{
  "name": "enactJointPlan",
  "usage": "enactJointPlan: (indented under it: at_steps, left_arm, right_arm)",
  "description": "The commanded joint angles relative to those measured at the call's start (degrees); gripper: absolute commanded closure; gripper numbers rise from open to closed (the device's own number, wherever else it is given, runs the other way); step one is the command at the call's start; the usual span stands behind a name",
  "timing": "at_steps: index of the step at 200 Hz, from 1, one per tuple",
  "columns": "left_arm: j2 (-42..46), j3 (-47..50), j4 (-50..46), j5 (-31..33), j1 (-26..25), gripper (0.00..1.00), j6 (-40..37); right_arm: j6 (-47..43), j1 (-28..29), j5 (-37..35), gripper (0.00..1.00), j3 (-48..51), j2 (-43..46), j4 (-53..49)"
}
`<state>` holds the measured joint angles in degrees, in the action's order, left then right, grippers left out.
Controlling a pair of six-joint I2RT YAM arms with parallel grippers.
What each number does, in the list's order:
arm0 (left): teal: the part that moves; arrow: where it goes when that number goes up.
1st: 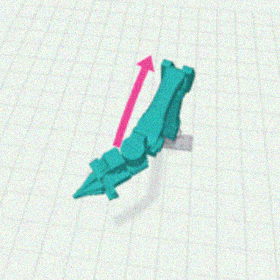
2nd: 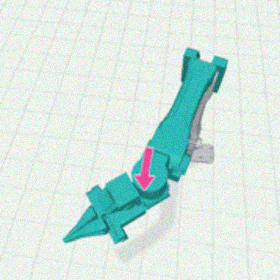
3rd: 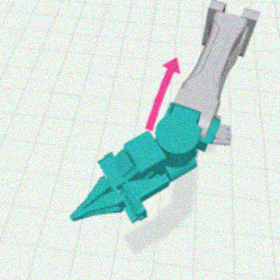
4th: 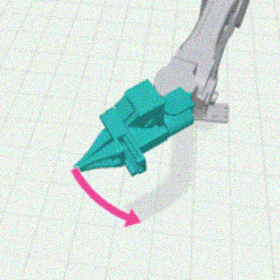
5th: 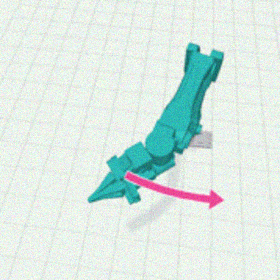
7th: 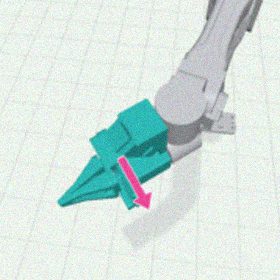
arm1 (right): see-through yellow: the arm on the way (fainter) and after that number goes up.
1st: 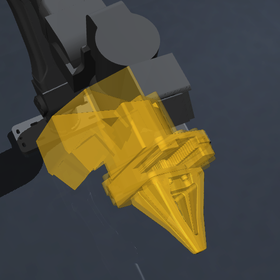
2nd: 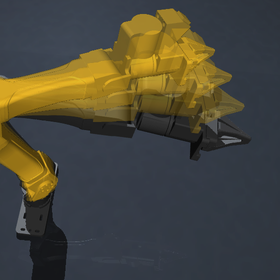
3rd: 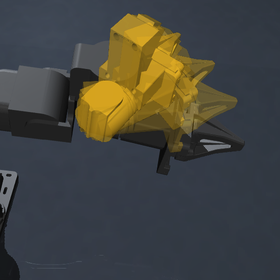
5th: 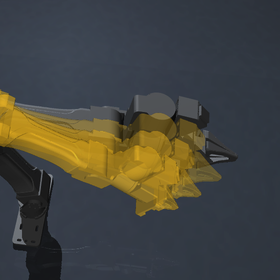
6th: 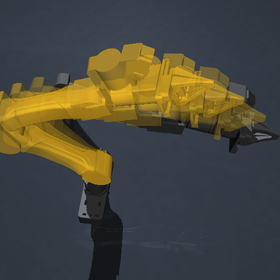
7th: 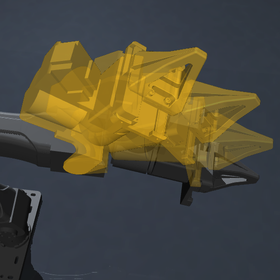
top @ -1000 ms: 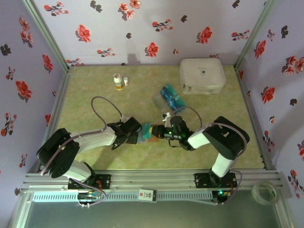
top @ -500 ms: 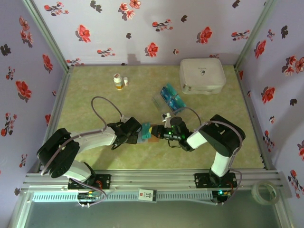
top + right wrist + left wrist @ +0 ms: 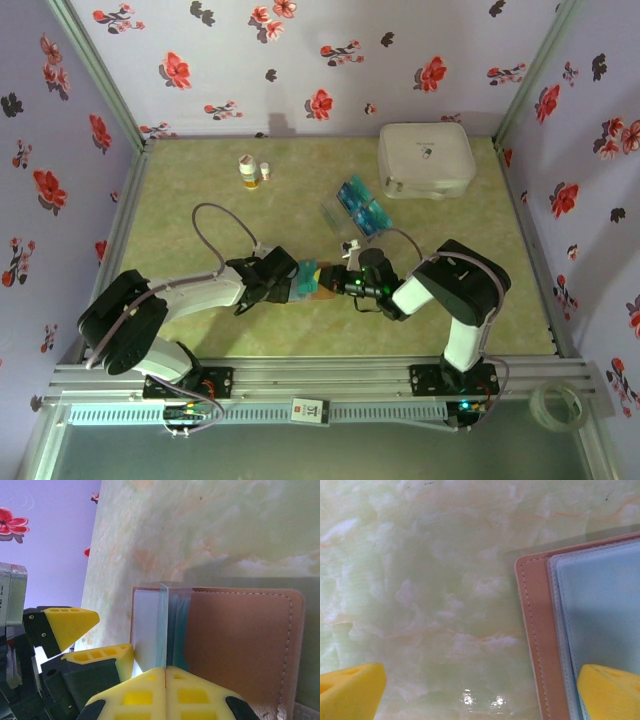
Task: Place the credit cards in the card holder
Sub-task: Insert the credit card into the card slot.
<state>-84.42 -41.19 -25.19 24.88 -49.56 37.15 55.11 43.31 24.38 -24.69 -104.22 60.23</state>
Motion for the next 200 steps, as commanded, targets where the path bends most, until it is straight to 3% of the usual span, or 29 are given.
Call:
enactJointPlan:
  at_steps: [1, 200]
  left_arm:
    - [-1.71, 1.18, -1.00, 1.22, -0.27, 0.00, 0.58]
    - [-1.96, 1.20, -0.84, 1.13, -0.34, 0.00, 0.56]
  right_arm:
    - [0.97, 0.81, 1.01, 1.00, 0.93, -1.43, 2.21]
    - [1.50, 0.99, 1.36, 1.00, 2.96, -3.90, 4.73]
